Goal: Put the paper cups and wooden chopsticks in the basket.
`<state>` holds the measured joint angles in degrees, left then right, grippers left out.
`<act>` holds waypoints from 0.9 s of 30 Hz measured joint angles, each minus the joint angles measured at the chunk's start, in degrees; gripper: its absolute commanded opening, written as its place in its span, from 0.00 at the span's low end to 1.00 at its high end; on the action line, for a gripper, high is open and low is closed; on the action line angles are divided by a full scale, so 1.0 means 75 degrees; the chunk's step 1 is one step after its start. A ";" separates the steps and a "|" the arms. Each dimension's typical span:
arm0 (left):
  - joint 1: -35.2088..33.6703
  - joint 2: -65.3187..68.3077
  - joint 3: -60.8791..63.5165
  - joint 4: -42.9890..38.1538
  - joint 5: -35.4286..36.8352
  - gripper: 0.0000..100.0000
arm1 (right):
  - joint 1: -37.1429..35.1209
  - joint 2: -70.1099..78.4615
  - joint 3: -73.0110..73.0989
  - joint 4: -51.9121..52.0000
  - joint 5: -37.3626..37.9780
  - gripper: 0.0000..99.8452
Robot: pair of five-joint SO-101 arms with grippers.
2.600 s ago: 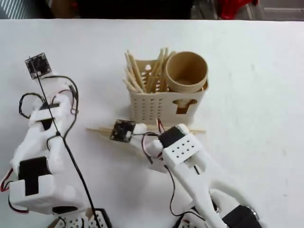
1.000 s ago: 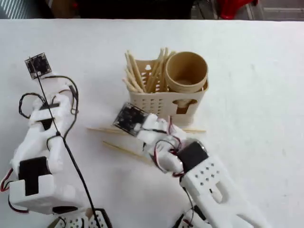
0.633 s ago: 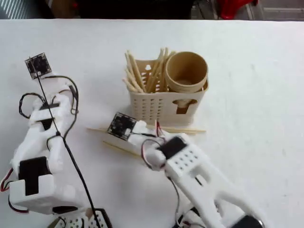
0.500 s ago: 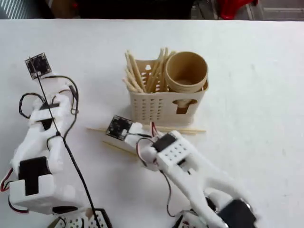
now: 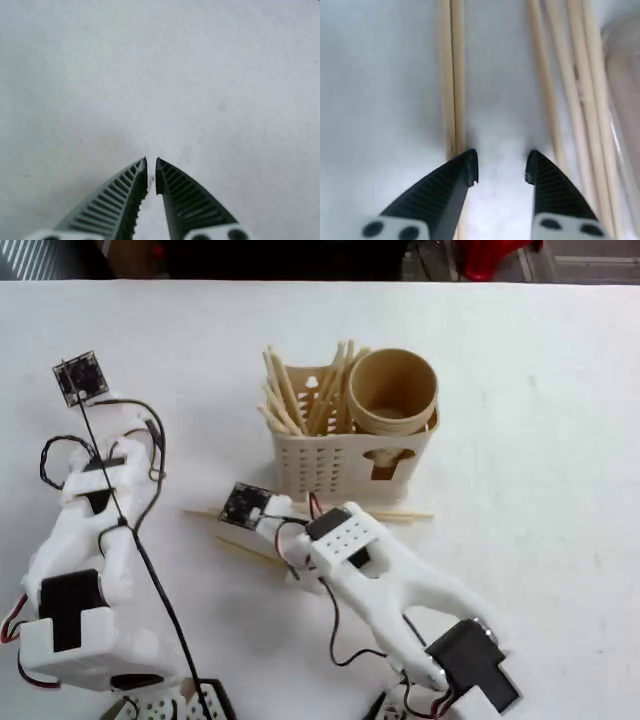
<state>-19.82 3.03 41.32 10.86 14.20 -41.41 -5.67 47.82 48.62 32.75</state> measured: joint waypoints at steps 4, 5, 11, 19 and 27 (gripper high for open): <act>0.0000 0.0000 0.0000 0.0000 0.0000 0.05 | -0.0047 -0.0492 0.0047 0.0340 0.0000 0.17; 0.0000 0.0000 0.0000 0.0000 0.0000 0.05 | -0.0082 -0.0750 0.0094 0.0434 0.0000 0.17; 0.0000 0.0000 0.0000 0.0000 0.0000 0.05 | -0.0258 -0.2462 0.0750 0.0821 0.0000 0.17; 0.0000 0.0000 0.0000 0.0000 0.0000 0.05 | -0.0832 -0.2086 0.0961 0.0621 0.0000 0.17; 0.0000 0.0000 0.0000 0.0000 0.0000 0.05 | -0.0867 -0.0293 0.0340 0.0164 0.0000 0.17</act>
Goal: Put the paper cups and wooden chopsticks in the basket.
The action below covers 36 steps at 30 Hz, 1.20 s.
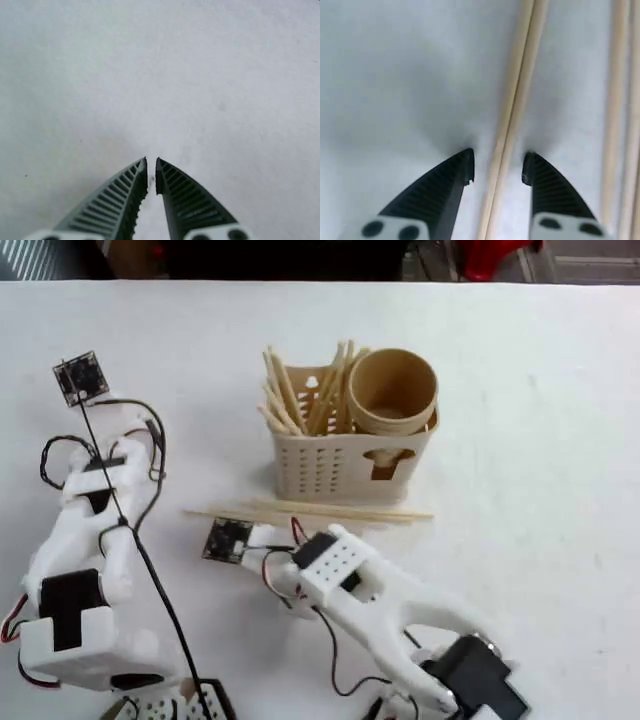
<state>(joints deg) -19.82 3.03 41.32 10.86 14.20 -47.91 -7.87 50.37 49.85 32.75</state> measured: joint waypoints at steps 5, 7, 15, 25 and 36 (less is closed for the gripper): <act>0.0000 0.0000 0.0000 0.0000 0.0000 0.05 | 0.0117 0.0387 -0.0328 0.0059 0.0000 0.03; 0.0000 0.0000 0.0000 0.0000 0.0000 0.05 | 0.0281 0.0387 -0.0399 0.0059 0.0000 0.02; 0.0000 0.0000 0.0000 0.0000 0.0000 0.05 | 0.0621 -0.0012 -0.0258 -0.0035 0.0012 0.02; 0.0000 0.0000 0.0000 0.0000 0.0000 0.05 | 0.0715 -0.3751 0.0821 0.0973 0.0000 0.02; 0.0000 0.0000 0.0000 0.0000 0.0000 0.05 | 0.0680 -0.6001 0.1313 0.1336 -0.0492 0.04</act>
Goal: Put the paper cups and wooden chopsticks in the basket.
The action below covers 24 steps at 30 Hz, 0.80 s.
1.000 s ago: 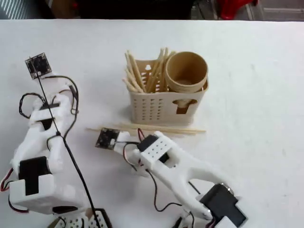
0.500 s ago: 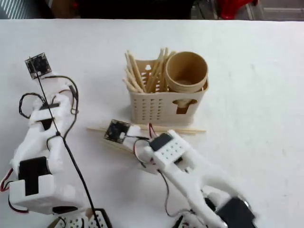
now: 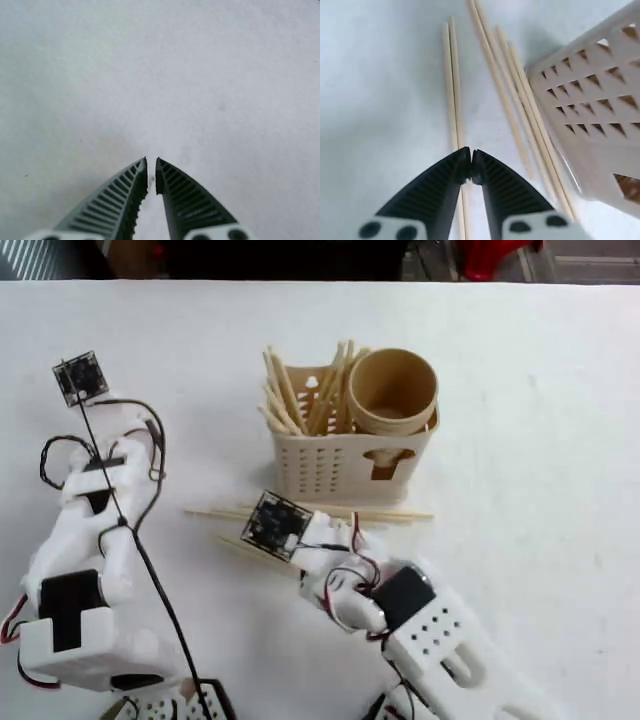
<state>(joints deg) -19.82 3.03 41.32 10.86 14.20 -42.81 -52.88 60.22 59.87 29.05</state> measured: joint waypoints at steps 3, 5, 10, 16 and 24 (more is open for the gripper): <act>0.0000 0.0000 0.0000 0.0000 0.0000 0.05 | 0.0012 0.0844 0.0000 -0.0270 0.0000 0.11; 0.0000 0.0000 0.0000 0.0000 0.0000 0.05 | 0.0012 0.1594 -0.0070 -0.0504 0.0012 0.16; 0.0000 0.0000 0.0000 0.0000 0.0000 0.05 | 0.0000 0.3552 -0.0586 -0.1090 0.0199 0.19; 0.0000 0.0000 0.0000 0.0000 0.0000 0.05 | -0.0563 0.5275 -0.1196 -0.1160 0.0199 0.17; 0.0000 0.0000 0.0000 0.0000 0.0000 0.05 | -0.0492 0.6505 -0.1887 -0.1184 0.0199 0.05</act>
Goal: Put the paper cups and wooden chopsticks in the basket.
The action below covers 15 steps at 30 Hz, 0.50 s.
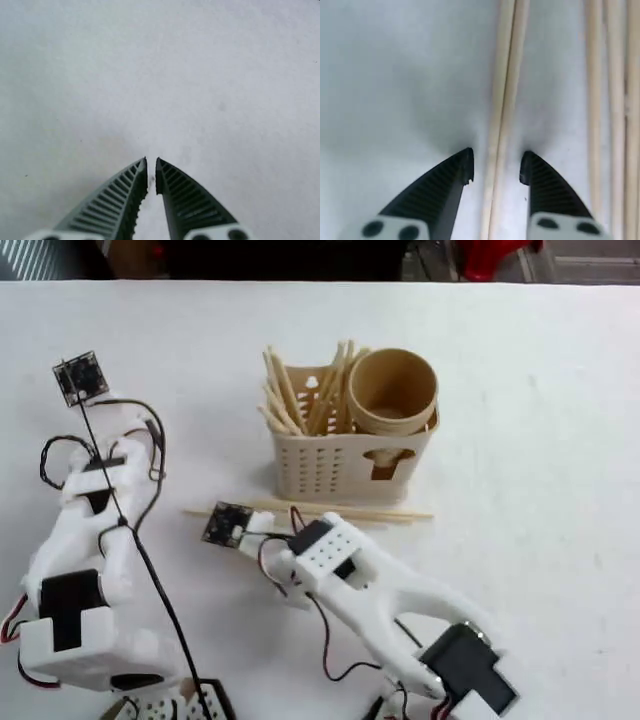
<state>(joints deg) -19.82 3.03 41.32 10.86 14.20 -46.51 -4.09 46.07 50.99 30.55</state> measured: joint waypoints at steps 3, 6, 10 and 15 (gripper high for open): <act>0.0000 0.0000 0.0000 0.0000 0.0000 0.05 | 0.0199 0.0223 -0.0293 0.0012 0.0000 0.02; 0.0000 0.0000 0.0000 0.0000 0.0000 0.05 | 0.0422 0.0305 -0.0387 0.0000 0.0000 0.02; 0.0000 0.0000 0.0000 0.0000 0.0000 0.05 | 0.0680 0.0363 -0.0410 -0.0012 0.0000 0.02; 0.0000 0.0000 0.0000 0.0000 0.0000 0.05 | 0.0938 0.0375 -0.0422 -0.0070 0.0000 0.02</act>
<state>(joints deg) -19.82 3.03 41.32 10.86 14.20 -39.47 -1.27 42.90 50.46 30.55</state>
